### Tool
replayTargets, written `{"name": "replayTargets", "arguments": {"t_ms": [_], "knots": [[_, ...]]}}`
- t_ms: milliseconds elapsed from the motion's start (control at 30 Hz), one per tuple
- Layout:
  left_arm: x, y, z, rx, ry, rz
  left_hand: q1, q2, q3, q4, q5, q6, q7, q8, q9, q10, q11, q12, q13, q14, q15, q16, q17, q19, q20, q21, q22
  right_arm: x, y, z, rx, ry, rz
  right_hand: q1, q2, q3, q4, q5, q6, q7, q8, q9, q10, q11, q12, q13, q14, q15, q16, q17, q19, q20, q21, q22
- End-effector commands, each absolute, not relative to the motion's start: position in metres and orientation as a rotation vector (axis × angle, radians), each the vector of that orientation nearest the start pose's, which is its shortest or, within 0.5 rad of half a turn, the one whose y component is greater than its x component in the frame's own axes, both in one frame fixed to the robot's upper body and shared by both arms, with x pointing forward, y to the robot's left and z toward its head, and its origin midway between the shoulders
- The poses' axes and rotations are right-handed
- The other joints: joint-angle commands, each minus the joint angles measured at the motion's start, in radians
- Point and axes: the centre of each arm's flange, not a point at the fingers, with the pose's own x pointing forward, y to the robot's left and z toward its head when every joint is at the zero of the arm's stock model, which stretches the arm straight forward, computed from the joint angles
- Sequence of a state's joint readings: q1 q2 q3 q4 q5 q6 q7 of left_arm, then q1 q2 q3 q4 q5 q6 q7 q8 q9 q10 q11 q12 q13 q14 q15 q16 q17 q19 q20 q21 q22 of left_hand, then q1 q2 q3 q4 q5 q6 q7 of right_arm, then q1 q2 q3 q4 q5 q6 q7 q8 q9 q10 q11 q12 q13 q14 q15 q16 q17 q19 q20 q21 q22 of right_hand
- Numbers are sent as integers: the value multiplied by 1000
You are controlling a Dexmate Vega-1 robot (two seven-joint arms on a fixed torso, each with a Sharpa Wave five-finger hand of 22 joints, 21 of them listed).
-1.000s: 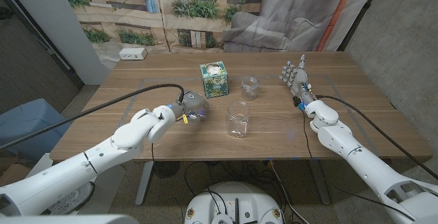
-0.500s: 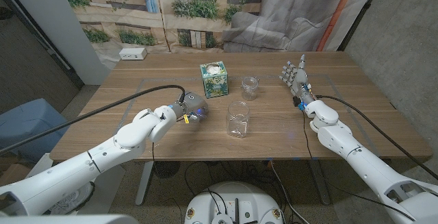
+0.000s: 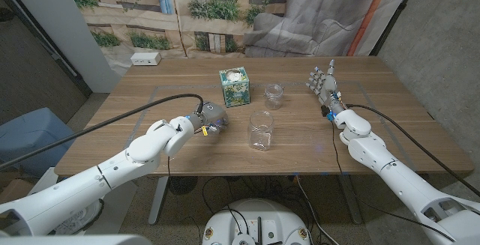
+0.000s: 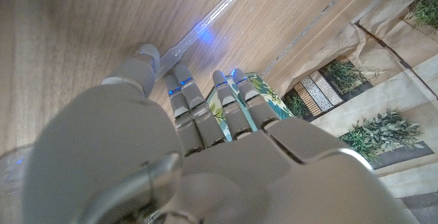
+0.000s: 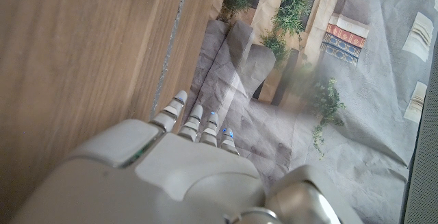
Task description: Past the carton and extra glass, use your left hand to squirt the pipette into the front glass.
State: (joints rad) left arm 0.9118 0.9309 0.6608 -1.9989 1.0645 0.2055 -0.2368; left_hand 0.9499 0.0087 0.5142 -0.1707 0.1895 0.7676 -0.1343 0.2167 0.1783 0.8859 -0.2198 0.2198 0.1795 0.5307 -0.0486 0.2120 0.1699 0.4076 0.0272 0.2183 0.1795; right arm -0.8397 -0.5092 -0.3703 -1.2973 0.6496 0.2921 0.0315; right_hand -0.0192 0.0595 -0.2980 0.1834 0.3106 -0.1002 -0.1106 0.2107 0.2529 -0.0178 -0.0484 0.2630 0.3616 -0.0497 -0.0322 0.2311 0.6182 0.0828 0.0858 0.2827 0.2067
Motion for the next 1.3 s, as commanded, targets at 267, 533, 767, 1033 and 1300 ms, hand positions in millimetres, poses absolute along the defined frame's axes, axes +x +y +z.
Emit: {"name": "replayTargets", "arguments": {"t_ms": [267,533,767,1033,1300], "knots": [[549,192,-49,2009,-600,-54,11,22,-20,-3,1,72,-4,13,4,46,-3,1,3,31,-145,4,2,23,-5,8,2,653,-291,-28,41,-594,207,0,59,-8,-1,5,1,-8,6,2,-5,-2,3,3,-7,-83,6,5,6,1,5,5],[550,192,-50,2014,-602,-51,21,33,-27,-5,1,110,-6,18,4,75,-3,2,4,49,-152,4,3,39,-12,12,2,653,-290,-28,41,-594,207,0,59,-8,-1,5,1,-9,6,2,-6,0,2,3,-8,-84,5,5,5,1,5,5],[551,192,-50,2022,-604,-45,31,38,-32,-7,0,139,-10,21,5,96,-3,2,4,59,-154,3,3,48,-15,13,2,653,-291,-28,41,-594,207,0,58,-8,-1,5,2,-8,7,2,-5,-3,2,3,-8,-83,6,5,6,1,5,5],[553,192,-53,2033,-597,-52,38,45,-41,-6,0,175,-11,25,7,124,-4,2,5,75,-155,2,4,56,-21,14,3,653,-291,-28,41,-594,206,0,58,-8,-1,5,1,-9,7,2,-2,-1,3,3,-8,-84,6,5,6,0,5,5],[554,196,-52,2046,-586,-49,42,51,-53,-4,-2,209,-4,28,6,156,-5,6,7,88,-157,2,5,61,-27,13,3,653,-291,-28,41,-594,206,0,58,-8,-1,5,1,-9,6,2,-3,-4,3,3,-9,-83,5,5,6,1,5,5]]}}
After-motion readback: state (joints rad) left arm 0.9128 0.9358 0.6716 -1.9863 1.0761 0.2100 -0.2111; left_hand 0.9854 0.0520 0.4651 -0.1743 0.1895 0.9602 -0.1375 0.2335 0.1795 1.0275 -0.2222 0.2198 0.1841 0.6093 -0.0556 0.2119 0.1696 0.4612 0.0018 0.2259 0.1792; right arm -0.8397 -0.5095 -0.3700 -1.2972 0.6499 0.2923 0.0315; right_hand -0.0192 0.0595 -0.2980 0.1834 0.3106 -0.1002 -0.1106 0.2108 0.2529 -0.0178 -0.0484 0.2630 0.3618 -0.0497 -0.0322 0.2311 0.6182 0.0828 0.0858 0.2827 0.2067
